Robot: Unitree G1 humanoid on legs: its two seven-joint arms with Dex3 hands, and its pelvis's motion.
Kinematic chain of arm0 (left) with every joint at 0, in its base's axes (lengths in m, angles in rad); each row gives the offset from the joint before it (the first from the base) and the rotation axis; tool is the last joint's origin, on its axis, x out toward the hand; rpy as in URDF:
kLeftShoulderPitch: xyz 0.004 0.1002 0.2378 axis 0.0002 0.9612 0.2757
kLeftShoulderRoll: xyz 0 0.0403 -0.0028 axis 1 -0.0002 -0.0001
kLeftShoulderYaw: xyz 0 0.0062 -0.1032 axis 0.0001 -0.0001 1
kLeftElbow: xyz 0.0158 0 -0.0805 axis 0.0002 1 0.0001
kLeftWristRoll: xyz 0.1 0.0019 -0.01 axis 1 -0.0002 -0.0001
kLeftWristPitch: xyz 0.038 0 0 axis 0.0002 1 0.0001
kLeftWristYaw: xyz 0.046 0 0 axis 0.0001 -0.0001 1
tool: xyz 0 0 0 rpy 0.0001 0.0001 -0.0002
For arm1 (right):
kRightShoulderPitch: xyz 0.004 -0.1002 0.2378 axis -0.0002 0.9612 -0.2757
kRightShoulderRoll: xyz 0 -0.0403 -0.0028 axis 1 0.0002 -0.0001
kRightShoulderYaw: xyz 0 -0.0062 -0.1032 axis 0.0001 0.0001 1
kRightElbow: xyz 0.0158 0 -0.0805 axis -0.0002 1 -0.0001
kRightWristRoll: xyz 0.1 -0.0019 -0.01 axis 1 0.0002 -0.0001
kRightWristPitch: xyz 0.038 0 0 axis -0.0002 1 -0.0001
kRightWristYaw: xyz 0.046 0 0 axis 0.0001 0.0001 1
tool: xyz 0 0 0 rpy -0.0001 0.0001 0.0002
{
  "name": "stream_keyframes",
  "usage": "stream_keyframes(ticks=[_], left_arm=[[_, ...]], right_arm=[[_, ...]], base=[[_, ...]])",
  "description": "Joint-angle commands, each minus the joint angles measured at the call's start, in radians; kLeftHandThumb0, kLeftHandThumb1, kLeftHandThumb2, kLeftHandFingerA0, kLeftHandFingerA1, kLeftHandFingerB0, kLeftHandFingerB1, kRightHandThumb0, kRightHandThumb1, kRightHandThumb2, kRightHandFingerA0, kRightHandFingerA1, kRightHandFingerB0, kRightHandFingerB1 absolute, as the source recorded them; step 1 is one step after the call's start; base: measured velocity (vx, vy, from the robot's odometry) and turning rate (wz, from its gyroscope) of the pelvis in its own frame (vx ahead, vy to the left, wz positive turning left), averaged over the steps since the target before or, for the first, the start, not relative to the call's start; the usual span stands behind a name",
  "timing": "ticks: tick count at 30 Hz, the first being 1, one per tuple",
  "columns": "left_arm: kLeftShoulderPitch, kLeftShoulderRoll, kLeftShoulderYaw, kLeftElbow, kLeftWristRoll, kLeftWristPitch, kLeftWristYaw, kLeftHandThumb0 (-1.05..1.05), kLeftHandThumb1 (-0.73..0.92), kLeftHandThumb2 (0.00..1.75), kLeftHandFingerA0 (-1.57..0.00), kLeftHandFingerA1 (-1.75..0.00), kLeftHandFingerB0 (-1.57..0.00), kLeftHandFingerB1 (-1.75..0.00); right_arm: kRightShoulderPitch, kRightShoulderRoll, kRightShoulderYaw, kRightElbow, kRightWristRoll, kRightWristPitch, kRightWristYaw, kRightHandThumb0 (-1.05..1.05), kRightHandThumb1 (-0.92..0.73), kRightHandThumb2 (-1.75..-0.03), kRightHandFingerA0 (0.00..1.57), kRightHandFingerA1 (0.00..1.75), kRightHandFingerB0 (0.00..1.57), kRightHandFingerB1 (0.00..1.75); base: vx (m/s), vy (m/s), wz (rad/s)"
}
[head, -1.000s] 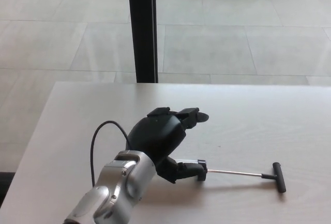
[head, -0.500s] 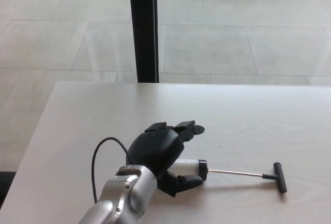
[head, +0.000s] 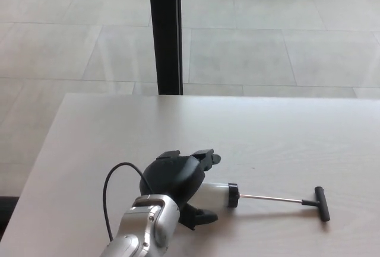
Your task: The robot uses its left hand to lift the air pump kept on the middle of the desk and use the right hand to compress the handle
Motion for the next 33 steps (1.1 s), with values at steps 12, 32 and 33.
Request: stream_keyframes(ticks=[12, 32, 33], left_arm=[[-0.116, -0.022, -0.143, 0.166, 0.143, 0.152, 0.026, -0.47, 0.60, 0.61, -0.83, -1.40, -0.49, -0.50], [-0.121, -0.035, -0.139, 0.297, 0.090, 0.099, 0.102, -0.20, 0.80, 0.79, -0.95, -1.75, -0.66, -1.23], [-0.118, -0.029, -0.134, 0.297, 0.090, 0.100, 0.106, -0.16, 0.76, 0.87, -1.00, -1.74, -0.69, -1.29]], right_arm=[[0.081, 0.045, 0.009, -0.215, 0.002, 0.005, -0.096, -0.30, -0.75, -0.64, 0.43, 0.54, 0.33, 0.32], [-0.082, 0.001, -0.036, 0.123, 0.020, -0.125, -0.152, -0.05, -0.72, -0.67, 0.60, 0.55, 0.52, 0.40], [-0.078, 0.001, -0.033, 0.122, 0.014, -0.137, -0.150, -0.08, -0.72, -0.68, 0.58, 0.55, 0.52, 0.41]], base=[[0.00, 0.000, 0.00], [0.00, 0.000, 0.00], [0.00, 0.000, 0.00]])
